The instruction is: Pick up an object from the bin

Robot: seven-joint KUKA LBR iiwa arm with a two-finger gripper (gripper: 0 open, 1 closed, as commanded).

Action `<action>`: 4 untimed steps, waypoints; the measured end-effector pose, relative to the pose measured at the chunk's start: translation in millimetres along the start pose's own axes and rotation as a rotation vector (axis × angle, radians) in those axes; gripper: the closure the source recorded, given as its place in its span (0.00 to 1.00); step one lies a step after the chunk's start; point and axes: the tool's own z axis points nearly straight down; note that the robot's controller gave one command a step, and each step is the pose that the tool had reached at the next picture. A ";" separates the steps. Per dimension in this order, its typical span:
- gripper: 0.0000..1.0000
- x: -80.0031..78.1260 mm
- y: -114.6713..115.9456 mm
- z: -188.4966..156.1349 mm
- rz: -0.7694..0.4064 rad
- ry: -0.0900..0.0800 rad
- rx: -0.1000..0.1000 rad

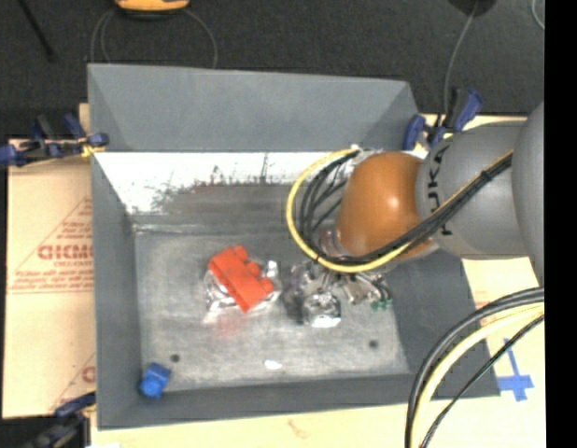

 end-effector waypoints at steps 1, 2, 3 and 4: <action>1.00 -37.5 24.6 -66.4 0.031 0.016 -0.007; 1.00 -129.1 38.5 -166.5 -0.268 0.014 -0.009; 1.00 -94.5 36.4 -125.2 -0.363 0.027 -0.014; 0.00 -96.0 36.7 -127.1 -0.361 0.022 -0.014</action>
Offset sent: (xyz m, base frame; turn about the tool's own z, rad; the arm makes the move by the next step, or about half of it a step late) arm 0.0215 0.0342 0.0615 0.0336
